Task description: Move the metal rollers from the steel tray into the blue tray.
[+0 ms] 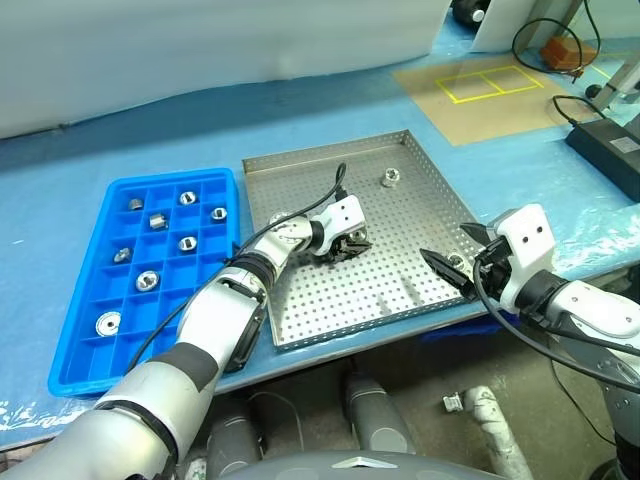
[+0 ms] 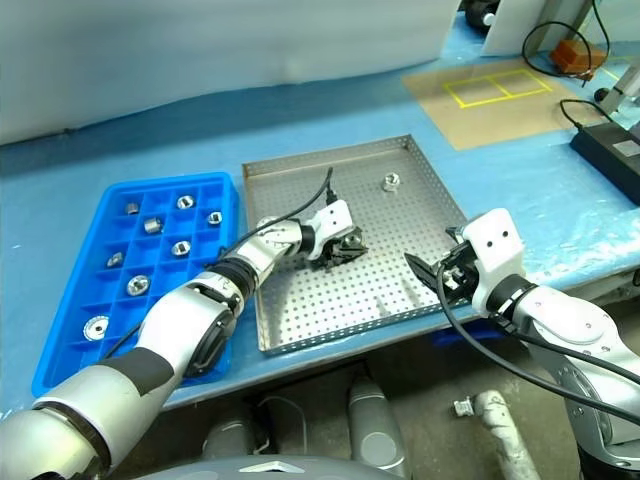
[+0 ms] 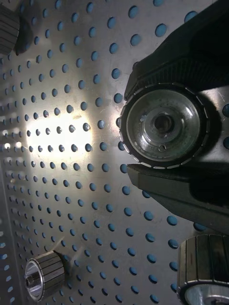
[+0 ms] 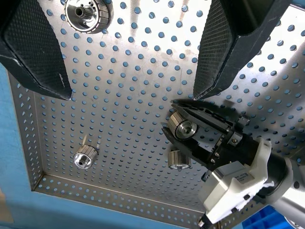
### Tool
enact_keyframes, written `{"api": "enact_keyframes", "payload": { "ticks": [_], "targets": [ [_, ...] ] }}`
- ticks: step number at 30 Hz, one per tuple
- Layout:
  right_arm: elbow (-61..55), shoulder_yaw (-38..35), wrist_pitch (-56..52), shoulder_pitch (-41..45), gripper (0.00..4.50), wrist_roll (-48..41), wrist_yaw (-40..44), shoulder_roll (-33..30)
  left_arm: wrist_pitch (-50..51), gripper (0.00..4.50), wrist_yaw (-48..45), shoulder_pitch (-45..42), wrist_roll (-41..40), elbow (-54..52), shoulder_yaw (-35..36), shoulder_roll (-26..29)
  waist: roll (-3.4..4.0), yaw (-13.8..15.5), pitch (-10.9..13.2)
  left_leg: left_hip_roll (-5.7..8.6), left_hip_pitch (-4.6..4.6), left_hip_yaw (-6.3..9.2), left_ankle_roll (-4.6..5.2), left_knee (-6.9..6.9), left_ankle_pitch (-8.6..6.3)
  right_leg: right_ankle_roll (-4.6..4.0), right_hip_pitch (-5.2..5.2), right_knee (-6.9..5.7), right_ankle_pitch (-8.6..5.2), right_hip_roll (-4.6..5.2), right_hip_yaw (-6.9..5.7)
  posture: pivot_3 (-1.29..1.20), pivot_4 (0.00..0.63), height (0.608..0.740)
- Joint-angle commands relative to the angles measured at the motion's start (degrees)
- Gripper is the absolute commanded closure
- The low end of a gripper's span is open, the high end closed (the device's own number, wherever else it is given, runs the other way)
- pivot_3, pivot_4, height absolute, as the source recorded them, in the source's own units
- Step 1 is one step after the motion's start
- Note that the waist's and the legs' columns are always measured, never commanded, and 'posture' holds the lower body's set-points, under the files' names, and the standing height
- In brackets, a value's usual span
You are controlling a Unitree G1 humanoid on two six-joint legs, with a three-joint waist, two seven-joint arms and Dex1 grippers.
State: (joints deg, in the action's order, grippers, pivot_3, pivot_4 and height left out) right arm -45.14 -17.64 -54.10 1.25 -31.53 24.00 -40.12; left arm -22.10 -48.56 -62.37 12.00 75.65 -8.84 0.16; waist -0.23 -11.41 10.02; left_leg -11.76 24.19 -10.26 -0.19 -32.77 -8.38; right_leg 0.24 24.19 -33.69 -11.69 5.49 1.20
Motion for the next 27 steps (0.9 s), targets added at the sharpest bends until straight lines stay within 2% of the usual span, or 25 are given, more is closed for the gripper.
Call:
{"api": "enact_keyframes", "payload": {
  "ticks": [1, 5, 8, 14, 17, 24, 27],
  "targets": [
    [0.46, 1.52, 1.58, 3.56, 0.34, -1.19, 2.38, -1.42, -3.84, 2.72, -9.82, -1.1, -8.3, -6.84, 5.1, 0.61, -0.01, 0.03, 0.02, 0.0, 0.0, 0.02, 0.0, 0.01, 0.0, -0.01, 0.0, 0.0, 0.01, 0.01, -0.04, -0.64, 0.15, 0.74],
    [3.06, 5.75, 2.42, 8.87, 0.34, -2.01, 6.49, -2.61, 0.29, 2.72, -24.11, 3.54, -15.79, -17.04, 7.17, 4.7, 0.01, 0.13, 0.01, 0.0, 0.0, 0.02, 0.02, 0.05, 0.01, -0.07, -0.02, -0.01, 0.04, 0.1, -0.13, -0.58, 0.15, 0.74],
    [6.72, 10.52, 4.68, 13.64, 0.34, -0.96, 9.94, -3.09, 3.17, 2.72, -27.97, 9.66, -18.22, -26.5, 6.78, 9.53, 0.05, -0.08, -0.02, -0.07, -0.22, -0.01, 0.04, 0.1, 0.02, -0.09, -0.03, -0.1, 0.06, 0.08, -0.13, -0.51, 0.15, 0.74],
    [19.22, 21.9, 12.25, 25.23, 0.34, 3.51, 15.99, 1.57, 10.15, 2.72, -22.14, 16.91, -22.31, -44.24, 10.41, 18.43, 0.08, 2.94, 0.11, -0.26, -0.11, 0.1, -0.1, 0.1, 0.11, -0.17, -0.03, -0.21, 0.1, -0.03, -0.4, -0.32, 0.15, 0.74],
    [27.25, 27.04, 17.54, 30.19, 0.34, 7.12, 19.41, 4.91, 12.6, 2.72, -20.53, 19.87, -22.55, -50.82, 10.78, 22.93, 0.1, 5.87, 0.1, -0.28, -0.12, 0.09, -0.16, 0.11, 0.14, -0.23, -0.01, -0.27, 0.14, 0.01, -0.43, -0.22, 0.15, 0.74],
    [41.07, 33.04, 26.73, 38.82, 0.34, 11.45, 27.66, 12.15, 24.66, 2.72, -19.18, 30.97, -27.25, -70.54, 14.03, 34.47, 0.12, 12.38, 0.11, -0.69, -0.18, 0.01, -0.59, 0.53, 0.41, -0.25, 0.13, -0.34, 0.13, -0.16, -0.69, -0.04, 0.15, 0.74],
    [45.72, 34.69, 29.8, 41.54, 0.34, 12.76, 30.44, 15.5, 29.76, 2.72, -18.12, 36.33, -29.33, -77.5, 16.68, 39.41, 0.09, 14.19, 0.13, -0.89, -0.19, 0.05, -0.94, 0.54, 0.56, -0.58, 0.39, -1.02, -0.09, -0.22, -0.92, 0.01, 0.15, 0.74]
  ]
}}
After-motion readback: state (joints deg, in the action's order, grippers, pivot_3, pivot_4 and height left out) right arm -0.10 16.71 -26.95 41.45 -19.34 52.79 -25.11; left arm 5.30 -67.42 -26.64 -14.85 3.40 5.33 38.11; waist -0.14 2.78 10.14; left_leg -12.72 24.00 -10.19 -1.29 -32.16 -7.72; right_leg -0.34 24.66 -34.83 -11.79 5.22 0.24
